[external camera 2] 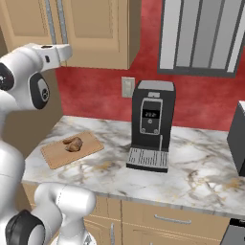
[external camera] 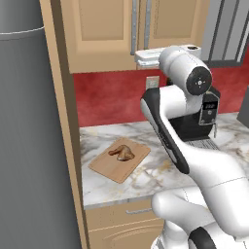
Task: Open the cabinet, retrieve the rolling pin, and place it next to the meat on the cutting board to prepare for tenderizing.
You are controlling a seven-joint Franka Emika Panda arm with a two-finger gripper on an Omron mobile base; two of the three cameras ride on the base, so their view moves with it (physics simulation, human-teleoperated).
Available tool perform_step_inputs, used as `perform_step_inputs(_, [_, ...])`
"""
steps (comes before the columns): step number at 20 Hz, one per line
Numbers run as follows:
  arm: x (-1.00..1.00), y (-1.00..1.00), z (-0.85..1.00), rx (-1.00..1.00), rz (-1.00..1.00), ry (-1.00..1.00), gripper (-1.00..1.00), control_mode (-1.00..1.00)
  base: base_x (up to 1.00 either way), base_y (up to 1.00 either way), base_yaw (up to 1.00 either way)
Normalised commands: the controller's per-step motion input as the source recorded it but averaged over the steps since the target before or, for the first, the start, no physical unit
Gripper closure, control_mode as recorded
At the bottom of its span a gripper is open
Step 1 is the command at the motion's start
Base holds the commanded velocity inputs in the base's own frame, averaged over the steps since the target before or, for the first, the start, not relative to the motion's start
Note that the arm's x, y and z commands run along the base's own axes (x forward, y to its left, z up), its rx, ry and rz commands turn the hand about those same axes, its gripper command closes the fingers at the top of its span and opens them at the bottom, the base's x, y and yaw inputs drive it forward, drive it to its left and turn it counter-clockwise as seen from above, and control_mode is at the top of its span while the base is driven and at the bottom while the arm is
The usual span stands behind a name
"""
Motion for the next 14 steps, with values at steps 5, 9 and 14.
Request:
perform_step_inputs(5, [0.03,0.00,0.01,0.00,0.00,-0.15,-1.00,-1.00,0.00,0.00,0.00])
perform_step_inputs(9, [0.13,0.00,0.04,0.00,-0.01,-0.06,-1.00,-1.00,0.00,0.00,0.00])
perform_step_inputs(14, [0.24,0.00,0.03,0.00,-0.02,0.00,-1.00,-1.00,0.00,0.00,0.00])
